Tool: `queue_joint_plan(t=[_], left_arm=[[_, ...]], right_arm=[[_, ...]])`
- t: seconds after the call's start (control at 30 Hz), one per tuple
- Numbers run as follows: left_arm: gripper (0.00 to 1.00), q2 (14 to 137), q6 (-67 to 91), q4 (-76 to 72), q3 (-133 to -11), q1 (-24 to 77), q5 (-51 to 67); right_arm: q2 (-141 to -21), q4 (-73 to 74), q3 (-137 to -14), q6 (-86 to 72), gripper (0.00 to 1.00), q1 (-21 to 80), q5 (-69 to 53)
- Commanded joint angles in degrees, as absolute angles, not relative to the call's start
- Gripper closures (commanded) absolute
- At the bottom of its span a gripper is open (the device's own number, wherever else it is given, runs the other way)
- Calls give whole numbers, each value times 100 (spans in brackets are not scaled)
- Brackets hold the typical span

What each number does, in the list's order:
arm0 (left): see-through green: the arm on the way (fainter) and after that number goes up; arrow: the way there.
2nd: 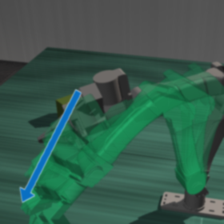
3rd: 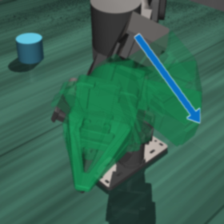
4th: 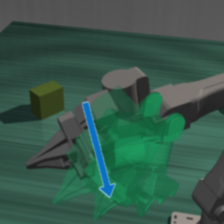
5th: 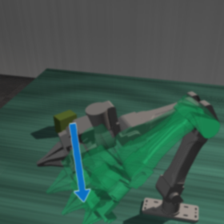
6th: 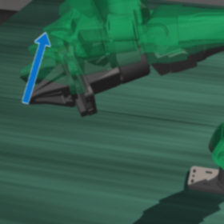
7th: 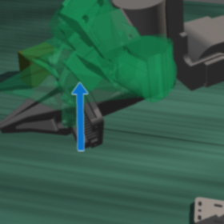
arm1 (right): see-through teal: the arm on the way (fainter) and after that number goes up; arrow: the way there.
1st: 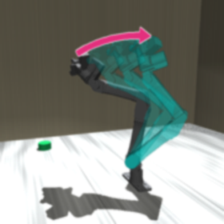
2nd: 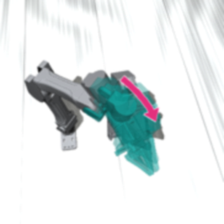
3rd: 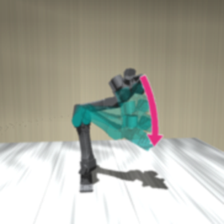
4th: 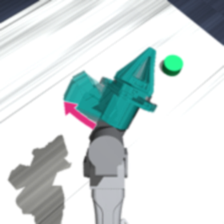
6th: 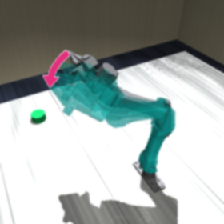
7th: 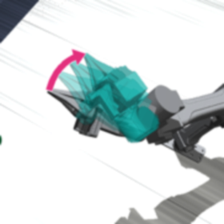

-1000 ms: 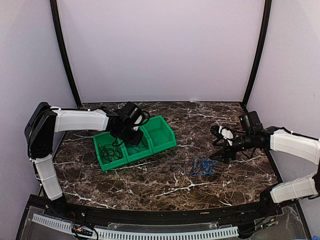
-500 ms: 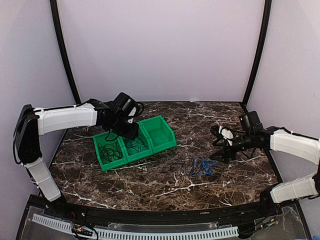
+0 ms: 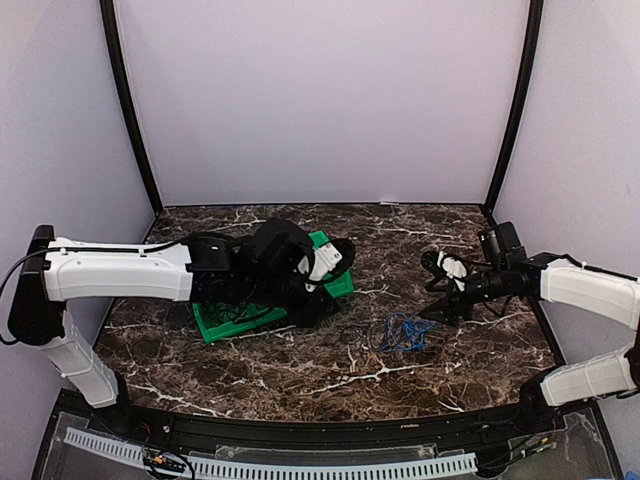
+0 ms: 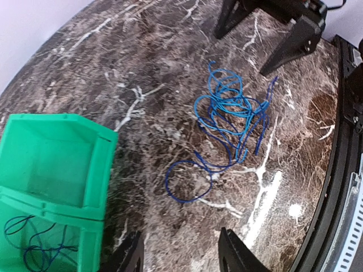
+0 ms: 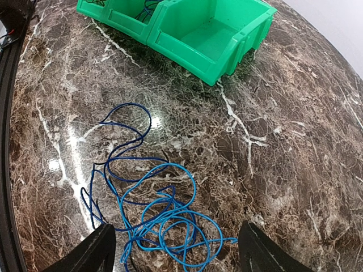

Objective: Untangle the cables

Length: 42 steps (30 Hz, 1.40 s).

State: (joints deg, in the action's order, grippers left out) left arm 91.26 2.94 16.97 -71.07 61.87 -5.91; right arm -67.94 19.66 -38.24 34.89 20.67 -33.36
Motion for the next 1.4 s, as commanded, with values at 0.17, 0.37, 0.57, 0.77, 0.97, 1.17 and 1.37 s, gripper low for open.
queue_joint_plan(t=[0.17, 0.37, 0.57, 0.77, 0.97, 1.17, 1.37], left_arm=[[51, 10474, 267, 622, -7243, 6465, -198], [49, 11068, 310, 536, -7469, 6469, -58], [49, 11431, 501, 220, -7551, 6464, 163], [62, 11712, 499, 147, -7700, 6460, 167], [98, 11614, 704, 316, -7823, 6434, -175], [100, 10663, 864, 175, -7541, 6432, -320], [100, 9428, 1132, -261, -7047, 6433, -394]], right_arm=[[-6946, 1897, -3976, 3464, 24, 2119, -3357], [-6997, 1903, -3977, 3472, 24, 2125, -3342], [-7034, 1912, -3983, 3472, 24, 2127, -3281], [-7021, 1913, -3981, 3472, 25, 2127, -3251], [-6675, 1862, -4061, 3432, 28, 2125, -3527], [-6545, 1911, -4441, 3306, 27, 2401, -3739], [-7060, 2263, -4920, 3378, 20, 2950, -3717]])
